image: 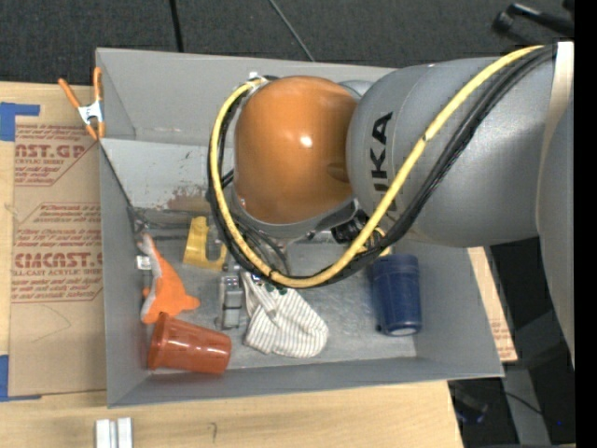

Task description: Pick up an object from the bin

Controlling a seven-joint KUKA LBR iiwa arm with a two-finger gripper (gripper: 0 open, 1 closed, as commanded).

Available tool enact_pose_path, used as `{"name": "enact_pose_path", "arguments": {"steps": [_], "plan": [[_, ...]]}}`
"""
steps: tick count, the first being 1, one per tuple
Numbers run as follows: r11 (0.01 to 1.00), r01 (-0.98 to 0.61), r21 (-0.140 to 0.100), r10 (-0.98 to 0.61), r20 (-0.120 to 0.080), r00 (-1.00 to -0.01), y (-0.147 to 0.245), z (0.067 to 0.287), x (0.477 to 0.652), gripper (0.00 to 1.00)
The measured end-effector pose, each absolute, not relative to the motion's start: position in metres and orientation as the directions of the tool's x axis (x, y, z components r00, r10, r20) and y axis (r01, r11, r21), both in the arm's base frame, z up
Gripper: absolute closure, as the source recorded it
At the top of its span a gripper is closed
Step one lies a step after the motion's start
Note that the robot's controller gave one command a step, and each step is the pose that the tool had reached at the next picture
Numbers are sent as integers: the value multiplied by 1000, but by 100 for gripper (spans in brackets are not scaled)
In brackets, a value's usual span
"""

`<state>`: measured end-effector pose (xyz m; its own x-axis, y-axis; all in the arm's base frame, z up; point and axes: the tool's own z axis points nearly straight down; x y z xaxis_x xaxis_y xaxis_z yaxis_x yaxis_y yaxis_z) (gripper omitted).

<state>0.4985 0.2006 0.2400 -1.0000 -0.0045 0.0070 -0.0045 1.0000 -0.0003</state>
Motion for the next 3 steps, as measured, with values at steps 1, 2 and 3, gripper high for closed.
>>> {"name": "enact_pose_path", "arguments": {"steps": [1, 2, 3], "plan": [[1000, -1, 2, -1, -1, -1000, 199, 245, 500, 0], [1000, 24, 6, 24, -10, -1000, 183, 206, 517, 0], [990, 138, 1, 138, 1, -990, 150, 164, 506, 0]]}}
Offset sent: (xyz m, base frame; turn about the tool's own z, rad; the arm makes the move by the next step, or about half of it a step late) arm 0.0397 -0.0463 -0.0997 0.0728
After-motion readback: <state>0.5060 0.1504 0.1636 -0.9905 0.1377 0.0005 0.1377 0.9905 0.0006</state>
